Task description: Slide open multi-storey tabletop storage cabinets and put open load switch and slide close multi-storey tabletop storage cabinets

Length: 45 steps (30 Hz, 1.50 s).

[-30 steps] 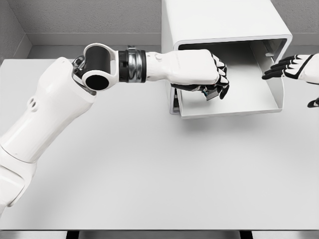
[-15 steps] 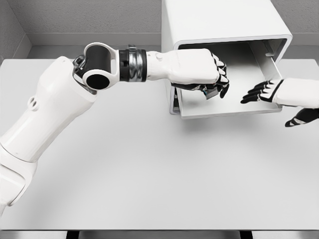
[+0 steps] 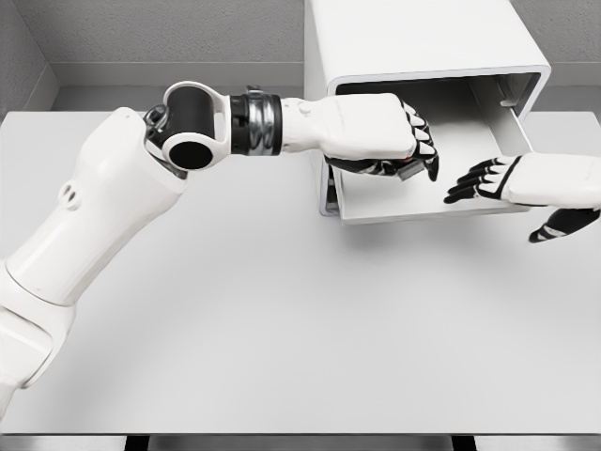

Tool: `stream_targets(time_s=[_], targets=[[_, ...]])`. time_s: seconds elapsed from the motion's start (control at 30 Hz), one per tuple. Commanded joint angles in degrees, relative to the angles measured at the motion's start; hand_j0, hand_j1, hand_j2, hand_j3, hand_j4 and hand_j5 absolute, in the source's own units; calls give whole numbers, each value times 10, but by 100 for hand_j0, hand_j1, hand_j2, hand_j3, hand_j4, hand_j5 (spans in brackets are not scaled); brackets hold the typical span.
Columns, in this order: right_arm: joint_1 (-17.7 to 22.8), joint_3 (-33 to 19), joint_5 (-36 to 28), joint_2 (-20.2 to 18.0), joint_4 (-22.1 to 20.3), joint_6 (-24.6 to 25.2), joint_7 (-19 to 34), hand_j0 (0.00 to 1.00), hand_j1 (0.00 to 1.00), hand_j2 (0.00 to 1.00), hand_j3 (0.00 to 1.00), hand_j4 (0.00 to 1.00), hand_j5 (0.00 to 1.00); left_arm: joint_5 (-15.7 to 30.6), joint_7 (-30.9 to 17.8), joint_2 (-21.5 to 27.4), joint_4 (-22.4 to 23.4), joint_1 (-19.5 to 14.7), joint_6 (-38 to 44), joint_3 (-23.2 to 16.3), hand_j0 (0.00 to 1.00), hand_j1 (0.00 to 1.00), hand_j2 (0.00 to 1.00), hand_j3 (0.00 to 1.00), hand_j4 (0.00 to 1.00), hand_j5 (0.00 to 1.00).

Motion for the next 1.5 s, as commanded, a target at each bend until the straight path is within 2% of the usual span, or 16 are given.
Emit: stream_targets(time_s=[0.0,0.2,0.3,1.0,1.07,1.1,1.13,1.17,1.2,1.23,1.27,1.3,1.33,1.37,1.4,1.47], targets=[[-1,-4,-2,-18,2,1,0,100,100,100,100,100,100,-3,1,0,1,0,2,1,78,78,78,78,78,78],[-27,-14,-2,-58,7,1,-1,100,100,100,100,100,100,-2,3,0,1,0,2,1,79,79,79,79,79,79],[-27,-26,-2,-59,6,1,-1,100,100,100,100,100,100,0,3,-1,1,-1,2,2,79,79,79,79,79,79],[-27,-25,-2,-55,4,1,-6,100,100,100,100,100,100,11,3,-2,-3,1,2,2,82,82,82,82,82,82],[-26,-25,-2,-55,4,1,-6,100,100,100,100,100,100,36,3,-2,-12,4,2,0,82,82,82,82,82,82],[-27,-25,-2,-55,4,1,-6,100,100,100,100,100,100,51,3,2,-32,4,2,-5,83,83,83,83,83,83],[-27,-25,-2,-57,4,1,-6,100,100,100,100,100,100,90,3,9,-56,4,2,-20,89,89,89,89,89,89],[-27,-26,-2,-58,4,1,-6,100,100,100,100,100,100,109,3,22,-74,4,2,-20,93,93,93,93,93,93],[-27,-25,-2,-58,4,1,-6,100,100,100,100,100,100,130,2,38,-95,4,2,-20,93,93,93,93,93,93],[-26,-25,-2,-58,4,1,-6,100,100,100,100,100,100,168,2,64,-126,4,2,-22,100,100,100,100,100,100],[-26,-25,-2,-58,6,1,-5,100,100,100,100,100,100,209,2,101,-154,4,2,-38,100,100,100,100,100,100],[-26,-25,-2,-59,6,1,-6,100,100,100,100,100,100,265,2,145,-184,4,2,-44,100,100,100,100,100,100],[-26,-26,-2,-60,6,1,-6,100,100,100,100,100,100,301,2,196,-211,5,2,-44,100,100,100,100,100,100],[-26,-26,-2,-57,6,1,-7,100,100,100,100,100,100,333,2,239,-211,12,2,-52,100,100,100,100,100,100],[-26,-26,-2,-56,5,1,-17,100,100,100,100,100,100,348,2,266,-211,14,2,-69,100,100,100,100,100,100],[-25,-25,-2,-48,6,1,-39,100,100,100,100,100,100,373,1,318,-211,25,2,-73,100,100,100,100,100,100]])
